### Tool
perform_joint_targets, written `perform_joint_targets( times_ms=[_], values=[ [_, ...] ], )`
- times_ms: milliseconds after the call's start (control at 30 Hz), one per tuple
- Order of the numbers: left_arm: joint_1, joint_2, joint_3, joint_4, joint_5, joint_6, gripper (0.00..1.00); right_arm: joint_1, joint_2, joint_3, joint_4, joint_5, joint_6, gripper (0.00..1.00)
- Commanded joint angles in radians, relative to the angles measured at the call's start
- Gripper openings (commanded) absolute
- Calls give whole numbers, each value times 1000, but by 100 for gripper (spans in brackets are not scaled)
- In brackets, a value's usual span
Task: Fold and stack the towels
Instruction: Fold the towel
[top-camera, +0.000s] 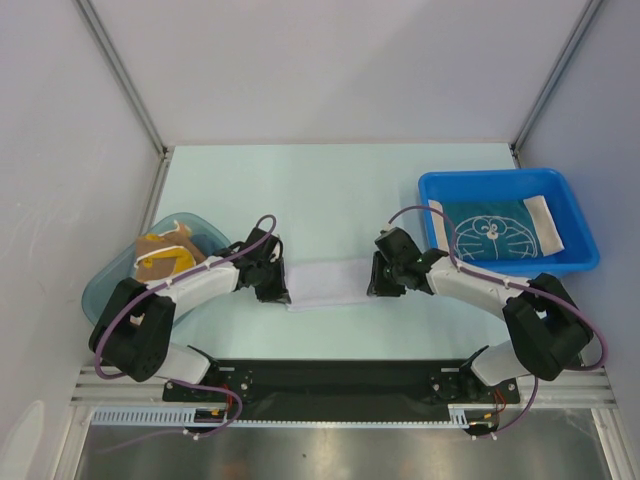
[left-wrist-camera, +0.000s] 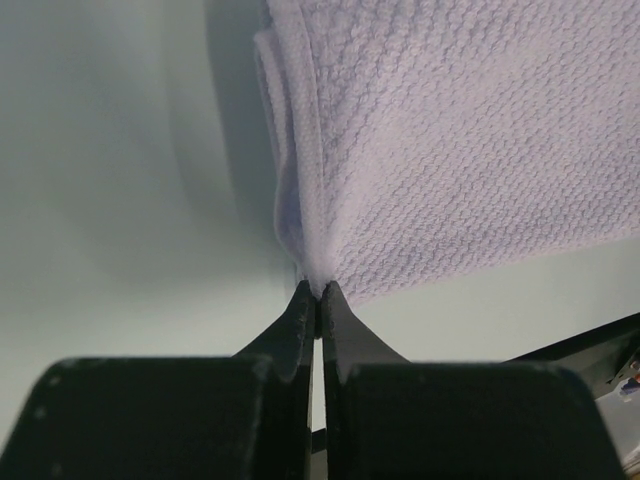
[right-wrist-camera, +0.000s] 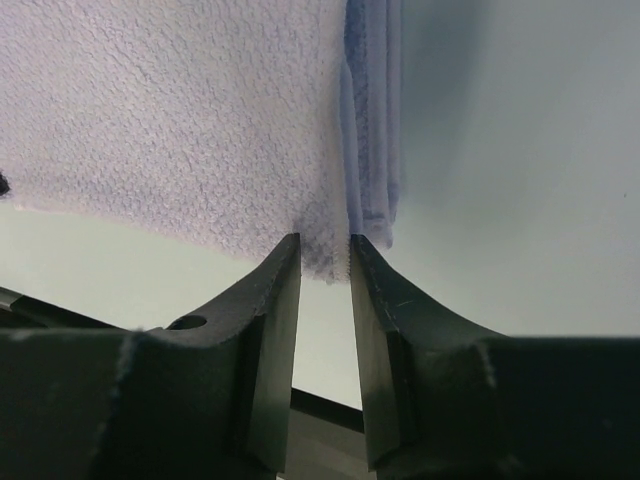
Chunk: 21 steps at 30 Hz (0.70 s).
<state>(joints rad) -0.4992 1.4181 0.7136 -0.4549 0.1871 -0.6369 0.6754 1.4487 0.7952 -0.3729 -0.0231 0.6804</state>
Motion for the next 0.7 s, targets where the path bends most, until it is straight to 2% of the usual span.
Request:
perform_joint_targets(
  times_ms=[0, 167, 267, 300, 367, 667],
  values=[
    [7, -4, 20, -4, 11, -14, 0, 15, 1, 7, -1, 22, 45, 32],
    [7, -14, 30, -19, 3, -12, 0, 21, 6, 1, -3, 52, 57, 28],
    [7, -18, 37, -28, 0, -17, 0, 19, 4, 16, -24, 72, 48, 19],
    [7, -21, 41, -31, -1, -15, 0, 19, 4, 22, -30, 78, 42, 11],
    [7, -24, 50, -44, 2, -21, 0, 21, -2, 36, -37, 80, 30, 1],
    [-2, -106, 145, -156, 37, -41, 1, -25, -28, 107, -129, 130, -88, 0]
  ],
)
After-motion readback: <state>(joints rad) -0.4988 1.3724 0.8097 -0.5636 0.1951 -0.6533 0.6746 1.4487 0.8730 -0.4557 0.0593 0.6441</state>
